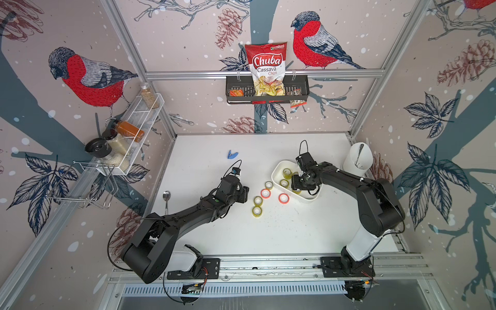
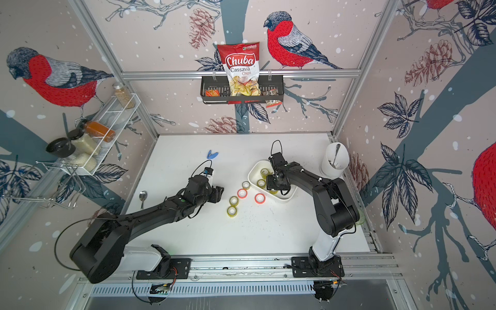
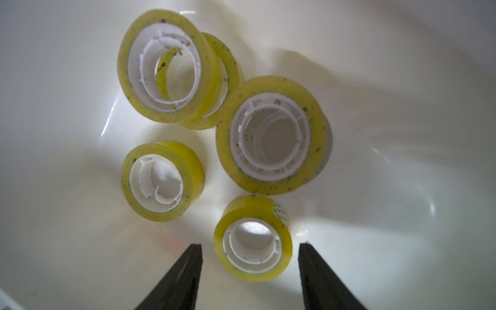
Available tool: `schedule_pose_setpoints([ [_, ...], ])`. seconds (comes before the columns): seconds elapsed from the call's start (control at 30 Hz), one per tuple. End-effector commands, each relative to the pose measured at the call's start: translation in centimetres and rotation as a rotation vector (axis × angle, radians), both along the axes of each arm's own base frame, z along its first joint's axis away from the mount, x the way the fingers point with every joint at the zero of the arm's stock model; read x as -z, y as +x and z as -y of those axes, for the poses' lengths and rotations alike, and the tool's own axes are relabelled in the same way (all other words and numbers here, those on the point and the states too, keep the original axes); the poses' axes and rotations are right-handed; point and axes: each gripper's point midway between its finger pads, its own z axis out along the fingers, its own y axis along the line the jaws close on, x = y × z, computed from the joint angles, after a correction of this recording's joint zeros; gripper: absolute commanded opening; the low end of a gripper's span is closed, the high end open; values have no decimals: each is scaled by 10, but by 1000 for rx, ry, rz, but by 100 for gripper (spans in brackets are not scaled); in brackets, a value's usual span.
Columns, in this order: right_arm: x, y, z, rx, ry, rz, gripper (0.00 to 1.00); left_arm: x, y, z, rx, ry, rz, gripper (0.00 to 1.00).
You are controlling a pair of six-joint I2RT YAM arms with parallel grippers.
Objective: Put the transparent tape into the storage box
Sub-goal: Place the tape in the storage box.
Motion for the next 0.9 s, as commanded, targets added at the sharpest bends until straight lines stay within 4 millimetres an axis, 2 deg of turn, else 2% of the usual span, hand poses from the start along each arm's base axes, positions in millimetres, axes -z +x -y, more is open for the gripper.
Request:
schedule_pose_setpoints([
  [0.0,-10,2,2,4,-26,37,64,-5,3,0,-2,-5,24,63],
  [0.27,-50,-13,-7,-5,-55,144,64,-6,3,0,-2,-7,25,63],
  [0.37,-62,-24,-23,-64,-38,171,65,-5,3,0,-2,-6,24,63],
  [0.43,-66,-37,-44,-163,-21,183,65,-5,3,0,-3,-8,23,63],
  [0.6,-62,-71,-93,-390,-12,183,69,-6,3,-1,-9,-8,25,63],
  [0.73,-44,-99,-130,-543,-3,139,70,-6,2,-3,-17,-5,24,63],
  [0.87,-23,-119,-156,-621,-25,97,70,-5,2,-6,-29,-1,20,63],
])
